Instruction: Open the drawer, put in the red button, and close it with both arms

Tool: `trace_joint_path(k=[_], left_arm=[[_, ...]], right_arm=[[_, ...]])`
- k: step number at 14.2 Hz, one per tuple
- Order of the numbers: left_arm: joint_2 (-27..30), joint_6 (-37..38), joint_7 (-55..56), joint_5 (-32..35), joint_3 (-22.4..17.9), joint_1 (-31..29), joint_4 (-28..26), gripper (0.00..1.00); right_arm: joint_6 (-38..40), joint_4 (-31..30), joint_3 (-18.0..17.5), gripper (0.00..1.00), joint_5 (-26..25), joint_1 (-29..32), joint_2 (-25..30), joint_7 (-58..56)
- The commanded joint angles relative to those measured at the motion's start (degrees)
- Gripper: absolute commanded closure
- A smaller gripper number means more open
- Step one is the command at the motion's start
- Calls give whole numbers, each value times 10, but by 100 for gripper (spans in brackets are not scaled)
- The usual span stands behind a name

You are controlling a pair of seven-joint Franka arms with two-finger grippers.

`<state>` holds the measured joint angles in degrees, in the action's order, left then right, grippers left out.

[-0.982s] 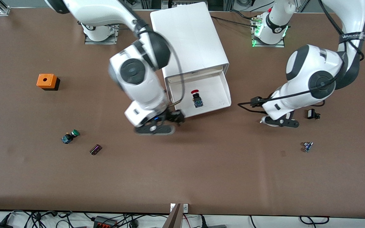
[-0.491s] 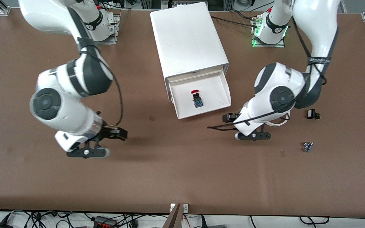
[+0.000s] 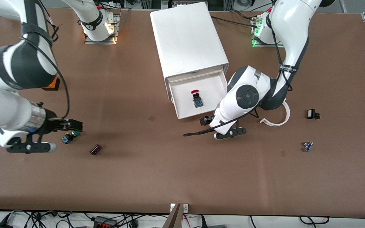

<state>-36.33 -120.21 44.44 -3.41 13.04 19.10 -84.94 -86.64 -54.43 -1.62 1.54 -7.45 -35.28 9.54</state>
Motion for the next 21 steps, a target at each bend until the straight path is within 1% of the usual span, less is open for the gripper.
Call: trace_joint_path(k=[1,2,4,7,8,10,12,13,15,18,19,21], left_arm=[[5,37,35,-5,-4,23,-13,0],[5,53,44,-5,-4,30,-13,0],[6,82,61,-5,-3,36,-13,0],[7,124,73,-12,0,45,-13,0],[7,135,76,-12,10,47,-13,0],[6,139,78,-12,20,50,-19,0],[6,139,102,-12,44,46,-26,0],[6,144,115,-12,52,45,-27,0],[6,160,118,-12,55,47,-26,0],[6,189,122,-23,62,46,-24,0],[6,190,122,-35,65,45,-23,0],[7,200,121,-53,65,42,-22,0]], right_arm=[[21,-15,3,0,-3,28,24,-16],[25,-22,3,0,-3,44,36,-28],[14,-103,5,0,-2,74,95,-57],[-26,-189,4,0,-3,107,165,-103],[-30,-212,4,0,-3,112,183,-108],[-22,-232,4,0,-13,112,204,-108],[-20,-244,4,0,-16,112,214,-111],[-23,-261,4,0,-19,112,228,-111],[-47,-323,4,0,-29,111,264,-110],[-104,-424,2,0,-30,109,332,-109],[-108,-443,2,0,-30,109,344,-109],[-110,-452,1,0,-30,109,350,-104]])
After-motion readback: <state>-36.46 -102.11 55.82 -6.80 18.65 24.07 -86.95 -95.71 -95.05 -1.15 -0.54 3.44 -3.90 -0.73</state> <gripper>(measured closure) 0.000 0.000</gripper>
